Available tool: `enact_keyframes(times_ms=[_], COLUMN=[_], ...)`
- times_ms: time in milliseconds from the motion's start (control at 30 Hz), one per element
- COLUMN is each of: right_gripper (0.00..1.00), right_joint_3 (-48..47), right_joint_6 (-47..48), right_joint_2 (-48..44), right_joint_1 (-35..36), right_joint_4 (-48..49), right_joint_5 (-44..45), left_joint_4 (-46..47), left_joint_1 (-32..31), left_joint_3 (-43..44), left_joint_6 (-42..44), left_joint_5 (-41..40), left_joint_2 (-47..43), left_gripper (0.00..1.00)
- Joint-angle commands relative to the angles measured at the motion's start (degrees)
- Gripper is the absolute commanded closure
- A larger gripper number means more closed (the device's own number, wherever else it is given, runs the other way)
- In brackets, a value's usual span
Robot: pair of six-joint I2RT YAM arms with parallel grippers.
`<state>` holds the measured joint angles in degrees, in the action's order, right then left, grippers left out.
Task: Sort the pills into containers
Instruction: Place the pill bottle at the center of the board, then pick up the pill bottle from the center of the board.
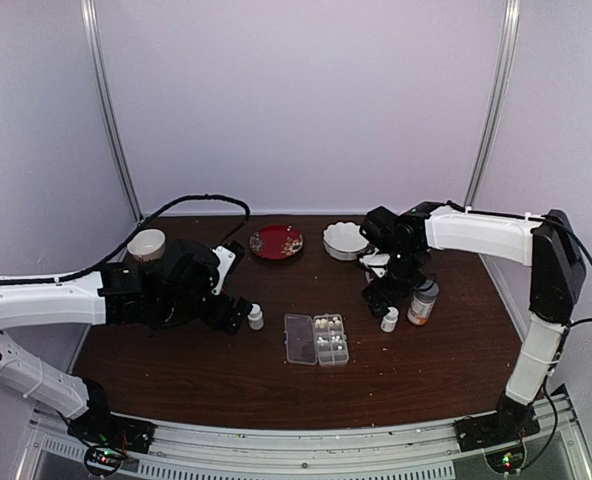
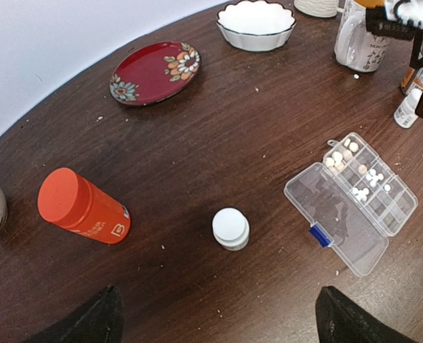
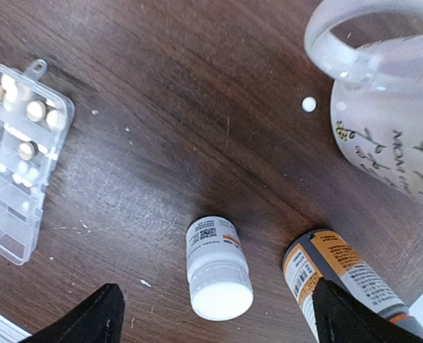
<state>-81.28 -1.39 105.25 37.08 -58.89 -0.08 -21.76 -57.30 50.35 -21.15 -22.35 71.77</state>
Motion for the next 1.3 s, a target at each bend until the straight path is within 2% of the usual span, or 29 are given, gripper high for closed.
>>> enact_keyframes(times_ms=[0, 100, 167, 200, 233, 300, 333, 467, 667, 867, 1067, 1267], right_gripper=[0.09, 0.12, 0.11, 0.09, 0.02, 0.00, 0.00, 0.00, 0.00, 0.01, 0.03, 0.04], right_joint_3=[-3.38, -2.50, -2.02, -1.64, -1.01, 1.29, 3.30, 19.84, 22.73, 29.48, 31.73, 33.60], right_joint_6=[-0.04, -0.01, 0.58, 0.62, 0.60, -4.40, -5.59, -10.30, -13.24, -16.25, -17.55, -17.77], right_joint_2=[-9.99, -18.68, -23.98, -26.29, -28.69, -33.88, -36.44, -48.65, -49.24, -51.89, -52.28, -53.04], right_joint_1=[-0.08, 2.64, 6.75, 8.31, 9.24, 9.27, 8.91, 8.28, 8.83, 9.42, 9.83, 9.94], right_joint_4=[1.48, 5.56, 8.35, 9.98, 11.64, 17.75, 19.42, 36.38, 33.38, 36.93, 37.17, 39.13], right_joint_5=[-1.10, -4.01, -2.34, -0.61, 0.90, 3.75, 2.93, -4.79, -9.42, -8.69, -8.41, -8.31], left_joint_4=[-1.90, -1.91, -1.76, -1.81, -1.93, -2.86, -3.63, -6.12, -2.64, -8.73, -10.85, -13.53], left_joint_1=[0.60, 1.41, 2.08, 2.35, 2.57, 3.09, 3.27, 3.59, 4.12, 4.30, 5.33, 6.31], left_joint_3=[3.11, 3.09, 3.22, 3.33, 3.60, 4.57, 5.22, 7.07, 5.52, 12.30, 16.72, 20.81], left_joint_6=[-3.27, -5.04, -5.79, -6.09, -6.42, -7.10, -7.48, -9.07, -9.18, -9.85, -10.40, -9.88], left_joint_5=[-1.85, -1.53, -0.72, -0.46, -0.28, 0.14, 0.19, 0.14, 3.33, 2.50, 4.04, 5.87], left_joint_2=[1.33, 1.44, 1.96, 2.46, 2.92, 4.23, 4.92, 7.22, 7.92, 15.63, 20.69, 25.48], left_gripper=[0.05, 0.06, 0.07, 0.07, 0.08, 0.10, 0.10, 0.11, 0.10, 0.09, 0.16, 0.29])
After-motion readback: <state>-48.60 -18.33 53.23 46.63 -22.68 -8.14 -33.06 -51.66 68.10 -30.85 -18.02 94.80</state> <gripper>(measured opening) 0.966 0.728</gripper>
